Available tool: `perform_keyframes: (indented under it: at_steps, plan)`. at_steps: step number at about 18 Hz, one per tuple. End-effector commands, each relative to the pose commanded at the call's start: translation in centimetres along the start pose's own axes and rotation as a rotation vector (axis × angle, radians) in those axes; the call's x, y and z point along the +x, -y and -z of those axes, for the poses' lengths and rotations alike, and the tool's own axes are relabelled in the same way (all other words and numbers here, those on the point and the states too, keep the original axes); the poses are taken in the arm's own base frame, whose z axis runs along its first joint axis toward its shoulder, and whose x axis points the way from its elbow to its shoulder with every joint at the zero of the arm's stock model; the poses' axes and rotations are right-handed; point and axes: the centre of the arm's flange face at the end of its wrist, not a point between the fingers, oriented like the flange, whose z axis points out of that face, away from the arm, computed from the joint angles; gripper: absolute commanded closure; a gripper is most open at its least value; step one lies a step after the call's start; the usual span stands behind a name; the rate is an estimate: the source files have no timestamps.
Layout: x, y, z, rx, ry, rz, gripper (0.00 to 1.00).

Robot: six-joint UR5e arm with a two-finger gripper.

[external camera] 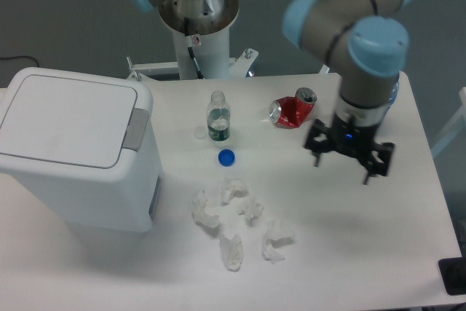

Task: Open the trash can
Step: 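Move the gripper across the table toward the white trash bin lid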

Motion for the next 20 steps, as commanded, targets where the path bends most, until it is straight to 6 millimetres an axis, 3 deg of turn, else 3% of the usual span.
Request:
perform_keyframes:
  at_steps: [3, 9, 11, 13, 15, 18, 20]
  plan:
    - [2.7, 2.4, 1.8, 0.065, -0.018, 0.034, 0.0]
    - [7.6, 2.8, 4.2, 0.16, -0.111, 0.069, 0.0]
    - [8.9, 3.1, 5.1, 0.175, -0.122, 0.109, 0.18]
    - [9.6, 2.9, 5.5, 0.19, -0.137, 0.183, 0.58]
    - [10.8, 2.5, 6.0, 0.224, -0.145, 0.204, 0.81]
    - [12.1, 2.1, 6.5, 0.273, -0.15, 0.223, 0.97]
    - [12.7, 2.3, 7.2, 0.298, -0.177, 0.273, 1.0]
